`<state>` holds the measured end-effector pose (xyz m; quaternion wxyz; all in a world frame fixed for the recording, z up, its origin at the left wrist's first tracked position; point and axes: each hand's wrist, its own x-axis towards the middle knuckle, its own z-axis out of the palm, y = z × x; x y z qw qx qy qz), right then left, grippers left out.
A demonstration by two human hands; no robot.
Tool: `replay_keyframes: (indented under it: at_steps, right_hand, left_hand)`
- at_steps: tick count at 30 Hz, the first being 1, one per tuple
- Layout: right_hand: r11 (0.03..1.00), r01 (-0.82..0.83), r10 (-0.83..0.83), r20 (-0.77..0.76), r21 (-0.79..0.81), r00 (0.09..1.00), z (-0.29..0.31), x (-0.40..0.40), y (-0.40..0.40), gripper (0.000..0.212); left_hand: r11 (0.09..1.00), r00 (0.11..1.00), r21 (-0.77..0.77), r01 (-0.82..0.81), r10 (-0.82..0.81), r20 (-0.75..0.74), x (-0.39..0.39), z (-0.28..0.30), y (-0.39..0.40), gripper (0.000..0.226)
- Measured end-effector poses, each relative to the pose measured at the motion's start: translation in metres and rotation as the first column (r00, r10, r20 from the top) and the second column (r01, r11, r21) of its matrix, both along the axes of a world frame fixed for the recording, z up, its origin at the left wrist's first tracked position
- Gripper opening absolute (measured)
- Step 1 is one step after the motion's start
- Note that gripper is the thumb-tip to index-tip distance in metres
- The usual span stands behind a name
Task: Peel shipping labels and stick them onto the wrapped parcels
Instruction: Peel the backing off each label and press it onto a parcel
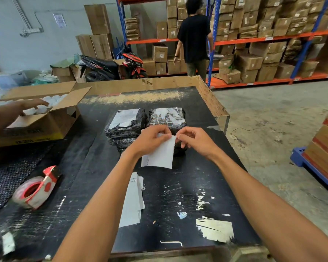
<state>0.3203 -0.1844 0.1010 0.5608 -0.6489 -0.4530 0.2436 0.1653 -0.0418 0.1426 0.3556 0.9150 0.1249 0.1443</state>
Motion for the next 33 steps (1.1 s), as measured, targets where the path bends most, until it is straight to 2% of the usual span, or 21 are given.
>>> replay_keyframes:
  at_steps: [7, 11, 15, 17, 19, 22, 27, 31, 33]
  right_hand:
    - [0.999, -0.029, 0.029, 0.011, -0.032, 1.0, -0.002, 0.0, 0.002, 0.009]
    - [0.995, -0.097, 0.097, -0.084, 0.0, 0.992, -0.002, 0.001, 0.002, 0.012]
    - [0.988, -0.146, 0.156, -0.248, 0.059, 0.956, -0.003, 0.0, 0.004, 0.016]
    - [0.988, -0.127, 0.147, -0.289, 0.086, 0.946, -0.003, -0.001, 0.006, 0.017]
    - [0.989, -0.11, 0.133, -0.282, 0.097, 0.95, -0.002, -0.002, 0.007, 0.016]
    - [0.992, -0.083, 0.104, -0.249, 0.095, 0.963, -0.002, -0.003, 0.01, 0.016]
    - [0.997, -0.056, 0.063, -0.134, 0.057, 0.989, -0.002, -0.004, 0.013, 0.016]
    - [0.997, -0.058, 0.062, -0.092, 0.047, 0.994, 0.0, -0.007, 0.013, 0.013]
    - [0.997, -0.054, 0.058, -0.075, 0.051, 0.996, 0.001, -0.009, 0.013, 0.019]
  left_hand:
    - [1.0, 1.0, -0.02, -0.005, 0.004, -0.024, -0.003, 0.001, -0.002, 0.017]
    - [0.998, 1.0, -0.067, 0.0, -0.001, -0.015, -0.003, -0.001, -0.003, 0.016]
    - [0.997, 0.986, -0.027, -0.075, 0.078, 0.148, 0.0, -0.01, -0.005, 0.006]
    - [0.985, 0.95, 0.026, -0.172, 0.159, 0.27, 0.002, -0.015, -0.008, 0.013]
    - [0.981, 0.925, -0.1, -0.167, 0.191, 0.329, 0.003, -0.015, -0.012, 0.01]
    - [0.947, 0.941, -0.307, -0.094, 0.185, 0.282, 0.007, -0.014, -0.018, 0.019]
    - [0.903, 0.933, -0.415, -0.11, 0.238, 0.27, 0.008, -0.017, -0.015, 0.022]
    - [0.863, 0.928, -0.49, -0.124, 0.275, 0.25, 0.008, -0.021, -0.011, 0.024]
    - [0.846, 0.93, -0.519, -0.119, 0.278, 0.24, 0.008, -0.022, -0.009, 0.029]
